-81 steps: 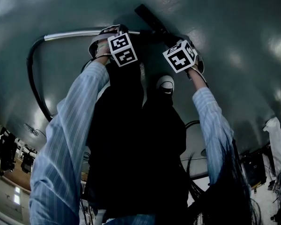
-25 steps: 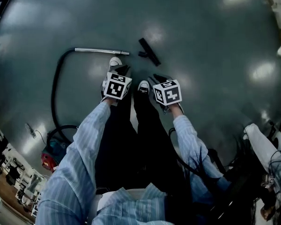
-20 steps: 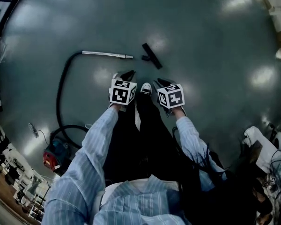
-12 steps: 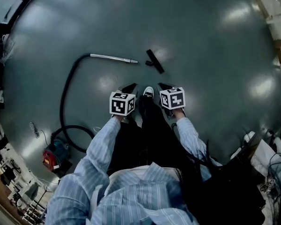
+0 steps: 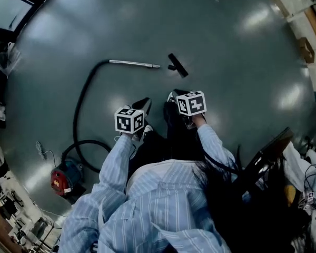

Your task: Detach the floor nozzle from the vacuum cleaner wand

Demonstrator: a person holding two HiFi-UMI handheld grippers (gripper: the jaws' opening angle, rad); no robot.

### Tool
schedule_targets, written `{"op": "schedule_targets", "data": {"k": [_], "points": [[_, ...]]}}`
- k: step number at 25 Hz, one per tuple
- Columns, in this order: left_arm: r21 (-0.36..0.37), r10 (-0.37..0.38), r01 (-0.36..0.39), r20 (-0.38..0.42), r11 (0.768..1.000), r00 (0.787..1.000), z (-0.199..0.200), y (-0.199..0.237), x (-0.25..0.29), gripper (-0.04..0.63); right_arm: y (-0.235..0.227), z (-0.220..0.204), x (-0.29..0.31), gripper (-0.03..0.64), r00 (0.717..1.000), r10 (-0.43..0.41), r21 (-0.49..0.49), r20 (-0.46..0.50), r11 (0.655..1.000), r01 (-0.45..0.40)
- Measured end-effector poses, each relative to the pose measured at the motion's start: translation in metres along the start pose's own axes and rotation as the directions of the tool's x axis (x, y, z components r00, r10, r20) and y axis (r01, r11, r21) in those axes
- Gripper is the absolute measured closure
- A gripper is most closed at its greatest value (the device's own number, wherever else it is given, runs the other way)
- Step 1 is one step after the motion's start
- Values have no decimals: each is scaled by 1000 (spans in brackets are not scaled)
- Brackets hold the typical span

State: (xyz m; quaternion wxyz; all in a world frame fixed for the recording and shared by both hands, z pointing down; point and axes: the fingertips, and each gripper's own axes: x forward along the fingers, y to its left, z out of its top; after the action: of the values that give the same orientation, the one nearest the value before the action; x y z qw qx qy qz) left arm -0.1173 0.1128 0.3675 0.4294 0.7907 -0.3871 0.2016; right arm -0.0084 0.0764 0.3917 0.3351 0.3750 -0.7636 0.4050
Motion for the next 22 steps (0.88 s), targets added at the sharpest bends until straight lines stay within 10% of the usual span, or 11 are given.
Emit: {"op": "schedule_targets", "data": {"k": [12, 22], "points": [[-58, -53, 62, 160, 996, 986, -104, 0, -145, 568, 152, -94, -40, 589, 996, 4, -21, 89, 1000, -2], [-103, -74, 96, 198, 990, 977, -139, -49, -163, 568, 164, -163, -100, 589, 998, 10, -11, 68, 1000, -9]]}}
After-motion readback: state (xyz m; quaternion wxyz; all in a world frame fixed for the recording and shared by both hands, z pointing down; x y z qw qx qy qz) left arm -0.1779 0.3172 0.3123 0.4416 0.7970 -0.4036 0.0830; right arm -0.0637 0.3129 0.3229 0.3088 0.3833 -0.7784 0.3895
